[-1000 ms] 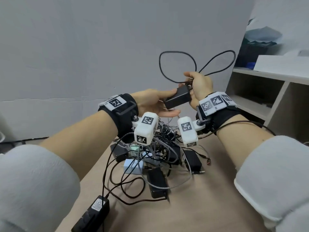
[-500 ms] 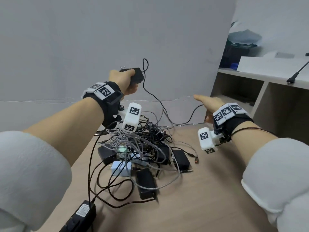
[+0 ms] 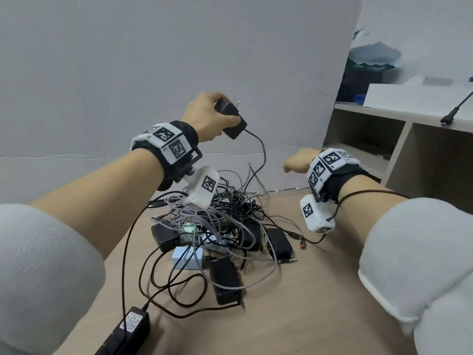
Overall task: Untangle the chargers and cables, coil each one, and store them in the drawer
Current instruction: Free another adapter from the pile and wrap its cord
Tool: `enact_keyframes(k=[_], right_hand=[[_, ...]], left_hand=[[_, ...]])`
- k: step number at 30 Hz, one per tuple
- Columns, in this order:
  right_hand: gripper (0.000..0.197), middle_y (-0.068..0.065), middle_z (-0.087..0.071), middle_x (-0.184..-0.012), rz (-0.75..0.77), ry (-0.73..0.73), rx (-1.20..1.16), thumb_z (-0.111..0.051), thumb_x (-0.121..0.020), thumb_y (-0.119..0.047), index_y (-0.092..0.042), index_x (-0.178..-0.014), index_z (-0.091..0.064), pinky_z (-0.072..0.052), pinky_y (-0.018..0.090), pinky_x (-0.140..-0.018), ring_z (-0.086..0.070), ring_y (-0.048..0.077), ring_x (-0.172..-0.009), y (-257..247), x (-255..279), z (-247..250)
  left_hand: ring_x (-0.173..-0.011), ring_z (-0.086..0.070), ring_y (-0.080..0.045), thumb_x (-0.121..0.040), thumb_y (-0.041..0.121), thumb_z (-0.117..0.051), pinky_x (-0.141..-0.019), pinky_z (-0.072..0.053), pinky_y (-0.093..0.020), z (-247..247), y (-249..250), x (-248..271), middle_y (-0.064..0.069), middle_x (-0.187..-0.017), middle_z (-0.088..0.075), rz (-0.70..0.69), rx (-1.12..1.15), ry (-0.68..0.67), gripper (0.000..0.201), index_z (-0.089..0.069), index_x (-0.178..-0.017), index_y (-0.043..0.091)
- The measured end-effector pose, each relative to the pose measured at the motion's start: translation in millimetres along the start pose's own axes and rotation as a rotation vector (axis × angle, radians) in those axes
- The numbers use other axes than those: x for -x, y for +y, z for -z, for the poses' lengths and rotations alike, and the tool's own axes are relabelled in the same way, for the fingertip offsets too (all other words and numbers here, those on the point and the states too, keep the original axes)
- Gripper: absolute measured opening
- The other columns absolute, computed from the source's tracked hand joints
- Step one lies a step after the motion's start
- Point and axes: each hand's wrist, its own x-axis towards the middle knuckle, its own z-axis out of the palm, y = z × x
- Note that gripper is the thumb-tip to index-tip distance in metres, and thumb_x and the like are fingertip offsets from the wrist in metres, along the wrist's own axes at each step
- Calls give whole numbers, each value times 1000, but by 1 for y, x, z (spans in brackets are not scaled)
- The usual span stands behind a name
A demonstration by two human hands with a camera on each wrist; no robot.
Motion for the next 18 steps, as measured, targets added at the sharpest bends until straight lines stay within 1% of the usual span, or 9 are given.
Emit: enact_keyframes(k=[3,5,7,9,11,13,15,17,18], right_hand=[[44,26,-50,-142,82,53,-331,-33,-108,-16,6,-143,-45,-44,36,-96,-52,37,-126,-15,-5,8],[47,20,-58,-127,138,19,-610,-38,-107,-32,-5,-144,-45,-49,33,-74,-61,31,-97,-29,-1,6],[49,12,-66,-117,127,-73,-740,-50,-98,-51,-18,-134,-48,-55,33,-75,-62,25,-81,-42,1,0],[50,16,-72,-107,141,-178,-661,-64,-94,-46,-11,-128,-50,-60,38,-74,-66,25,-73,-48,3,-8],[38,19,-75,-101,175,-194,-502,-65,-96,-26,0,-123,-54,-55,29,-60,-64,22,-65,-50,4,-12],[26,17,-74,-102,196,-121,-372,-60,-99,-13,4,-118,-61,-47,26,-53,-58,18,-60,-47,-1,-12],[25,18,-73,-106,198,-18,-276,-62,-96,-11,8,-113,-66,-47,30,-59,-56,21,-64,-41,-10,-9],[26,20,-72,-110,172,139,-330,-63,-91,-14,4,-110,-68,-51,34,-67,-60,27,-74,-32,-23,-5],[23,20,-72,-109,166,192,-436,-61,-91,-14,0,-107,-69,-53,33,-65,-63,28,-74,-30,-28,-2]], left_hand=[[-58,-60,-16,-85,20,-76,-39,-43,-17,4,1,-1,-5,-92,-67,-10,-55,18,26,-65,-108,15],[-56,-61,-16,-86,20,-76,-43,-48,-21,6,1,-2,-7,-91,-69,33,7,-11,25,-66,-108,14],[-55,-60,-16,-87,20,-76,-49,-55,-24,8,2,-1,-8,-88,-68,68,89,-20,26,-65,-109,11],[-56,-59,-18,-88,19,-76,-56,-60,-28,10,3,-1,-10,-88,-68,90,178,-2,29,-65,-112,7],[-54,-56,-18,-89,18,-76,-59,-61,-30,15,4,-2,-11,-92,-67,109,272,48,31,-62,-113,5],[-50,-53,-16,-90,18,-75,-57,-59,-29,22,3,-5,-10,-92,-65,128,366,121,27,-59,-109,7],[-48,-51,-15,-91,16,-73,-56,-57,-28,30,1,-9,-11,-91,-64,149,488,200,24,-58,-107,7],[-49,-55,-15,-92,16,-73,-59,-57,-28,40,-2,-11,-13,-94,-66,189,623,256,29,-59,-113,4],[-51,-57,-15,-91,16,-73,-61,-57,-27,45,-4,-12,-14,-96,-66,210,684,266,34,-59,-118,2]])
